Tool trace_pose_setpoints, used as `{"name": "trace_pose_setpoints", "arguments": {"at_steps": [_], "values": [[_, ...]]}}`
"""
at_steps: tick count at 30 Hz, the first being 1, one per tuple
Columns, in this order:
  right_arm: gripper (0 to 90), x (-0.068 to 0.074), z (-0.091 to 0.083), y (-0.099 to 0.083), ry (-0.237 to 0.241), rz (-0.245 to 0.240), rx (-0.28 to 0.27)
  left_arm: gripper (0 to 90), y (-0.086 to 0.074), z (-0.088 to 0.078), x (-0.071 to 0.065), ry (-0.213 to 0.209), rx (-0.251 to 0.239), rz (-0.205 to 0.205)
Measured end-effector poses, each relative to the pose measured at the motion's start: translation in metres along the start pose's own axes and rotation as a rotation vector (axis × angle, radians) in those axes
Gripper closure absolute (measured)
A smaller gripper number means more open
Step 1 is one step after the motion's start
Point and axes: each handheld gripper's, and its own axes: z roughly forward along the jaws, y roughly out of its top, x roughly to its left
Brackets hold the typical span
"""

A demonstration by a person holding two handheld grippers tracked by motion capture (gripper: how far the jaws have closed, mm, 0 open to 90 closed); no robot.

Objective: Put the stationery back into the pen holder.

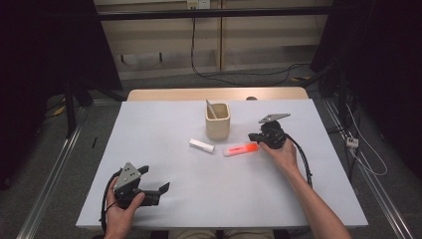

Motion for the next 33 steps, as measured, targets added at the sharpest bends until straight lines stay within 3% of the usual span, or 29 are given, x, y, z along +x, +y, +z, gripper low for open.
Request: {"name": "trace_pose_setpoints", "arguments": {"at_steps": [8, 20, 25, 33], "values": [[90.0, -0.005, 0.01, -0.003, 0.002, -0.014, 0.078, 6.0, -0.001, -0.002, 0.002, 0.007, -0.003, -0.003], [90.0, -0.001, 0.001, -0.005, 0.042, -0.085, 0.137, 6.0, -0.001, -0.001, 0.001, 0.005, -0.005, 0.002], [90.0, 0.002, -0.004, -0.011, 0.053, -0.072, 0.13, 6.0, 0.0, -0.001, 0.0, 0.005, 0.0, -0.001], [90.0, 0.009, -0.012, -0.013, 0.052, -0.077, 0.173, 6.0, -0.001, -0.001, 0.0, 0.002, 0.0, -0.002]]}}
